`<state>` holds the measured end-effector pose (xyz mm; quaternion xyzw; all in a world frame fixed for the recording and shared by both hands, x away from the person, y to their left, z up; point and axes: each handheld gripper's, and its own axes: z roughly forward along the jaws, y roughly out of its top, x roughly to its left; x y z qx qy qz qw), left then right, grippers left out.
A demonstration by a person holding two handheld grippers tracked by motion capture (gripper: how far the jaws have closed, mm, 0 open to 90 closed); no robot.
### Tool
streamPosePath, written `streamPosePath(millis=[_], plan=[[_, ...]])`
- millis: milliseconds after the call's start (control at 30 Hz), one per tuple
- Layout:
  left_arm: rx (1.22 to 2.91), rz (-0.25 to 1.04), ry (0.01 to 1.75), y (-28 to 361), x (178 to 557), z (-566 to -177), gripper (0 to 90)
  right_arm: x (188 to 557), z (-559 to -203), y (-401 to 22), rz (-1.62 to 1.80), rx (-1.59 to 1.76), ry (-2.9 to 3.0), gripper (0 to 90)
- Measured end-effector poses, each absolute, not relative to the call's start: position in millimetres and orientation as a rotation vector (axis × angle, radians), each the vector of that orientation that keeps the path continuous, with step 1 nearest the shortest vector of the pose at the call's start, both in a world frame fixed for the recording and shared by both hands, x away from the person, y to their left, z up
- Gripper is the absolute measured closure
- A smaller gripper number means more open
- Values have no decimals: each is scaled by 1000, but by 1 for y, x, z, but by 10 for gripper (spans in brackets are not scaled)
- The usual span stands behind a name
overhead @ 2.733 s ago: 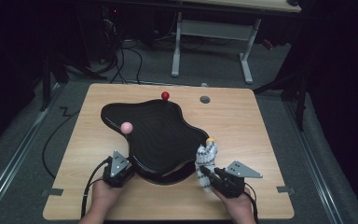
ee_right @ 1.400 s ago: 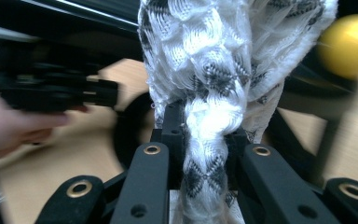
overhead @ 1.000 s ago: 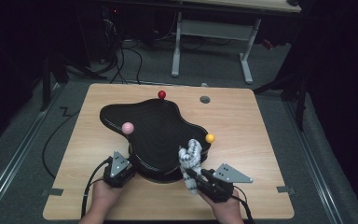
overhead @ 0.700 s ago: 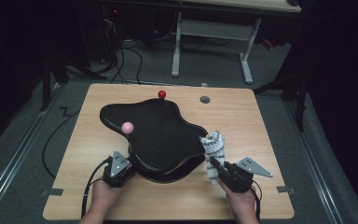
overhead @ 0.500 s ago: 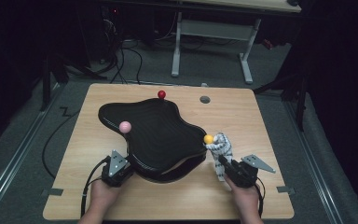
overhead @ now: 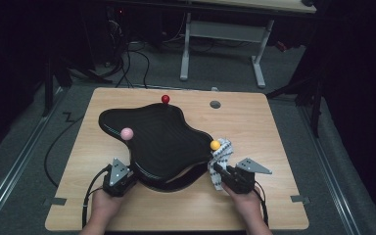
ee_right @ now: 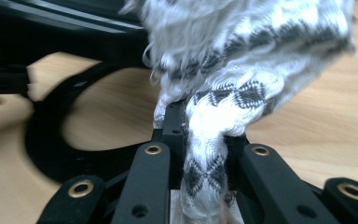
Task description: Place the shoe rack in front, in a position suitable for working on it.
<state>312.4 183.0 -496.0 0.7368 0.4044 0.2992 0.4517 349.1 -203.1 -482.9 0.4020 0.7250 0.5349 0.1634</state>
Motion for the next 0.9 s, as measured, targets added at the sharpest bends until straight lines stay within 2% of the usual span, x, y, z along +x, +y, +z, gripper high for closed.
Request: streamPosePath(millis=[167,500,600,833,900], plan=[[1841,720,959,172,315,-495,745,321,-462,-194,1585,969,2071,789],[1848,700,932,161,312,-496,746,249,-412,-149,1760,568,2077,789],[1854,700,922,158,310,-495,745,241,-406,-144,1760,537,2059,791],[1859,684,907,155,308,-496,745,264,-417,-163,1713,698,2031,792],[1861,680,899,154,306,-496,745,287,-428,-175,1657,844,2021,791]])
